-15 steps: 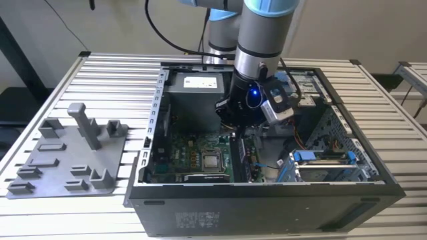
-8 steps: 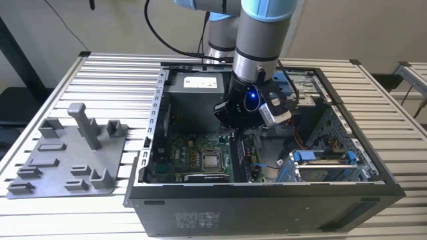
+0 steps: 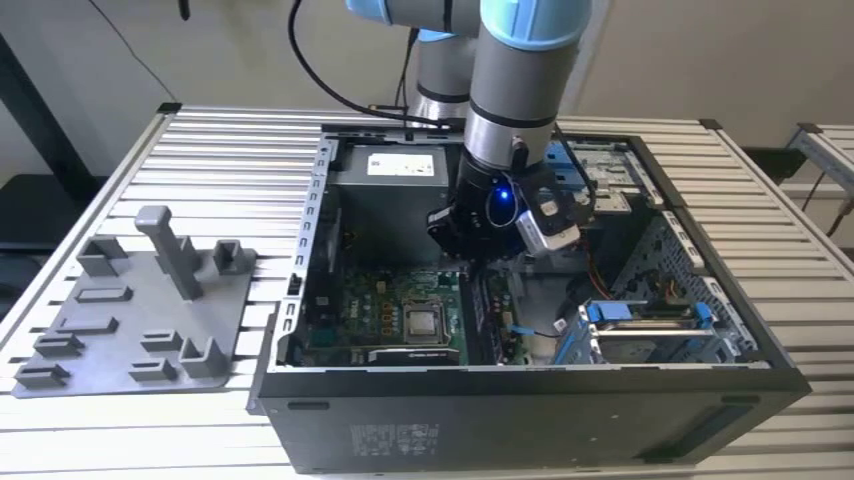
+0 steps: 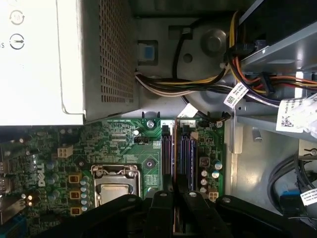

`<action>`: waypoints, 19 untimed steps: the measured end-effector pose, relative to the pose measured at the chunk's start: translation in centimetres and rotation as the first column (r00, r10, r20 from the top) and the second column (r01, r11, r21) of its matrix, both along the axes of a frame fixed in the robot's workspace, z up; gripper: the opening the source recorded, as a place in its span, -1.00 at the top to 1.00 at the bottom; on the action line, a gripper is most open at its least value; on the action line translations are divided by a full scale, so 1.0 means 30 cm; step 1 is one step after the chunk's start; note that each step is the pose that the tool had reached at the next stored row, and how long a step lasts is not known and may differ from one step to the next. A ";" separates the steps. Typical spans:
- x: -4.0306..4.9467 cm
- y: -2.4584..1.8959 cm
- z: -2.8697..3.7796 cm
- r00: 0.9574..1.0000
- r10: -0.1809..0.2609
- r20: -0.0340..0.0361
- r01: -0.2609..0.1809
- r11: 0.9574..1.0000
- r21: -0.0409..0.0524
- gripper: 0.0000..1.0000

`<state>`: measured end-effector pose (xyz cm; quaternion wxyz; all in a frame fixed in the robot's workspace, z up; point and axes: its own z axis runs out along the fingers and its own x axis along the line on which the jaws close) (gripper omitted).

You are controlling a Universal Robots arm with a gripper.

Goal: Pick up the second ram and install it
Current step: 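Insert the second ram into the second slot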

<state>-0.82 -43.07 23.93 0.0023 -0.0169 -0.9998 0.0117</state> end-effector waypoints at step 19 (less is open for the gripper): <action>-0.013 -0.047 -0.033 1.000 0.000 0.001 0.000 1.000 0.000 0.72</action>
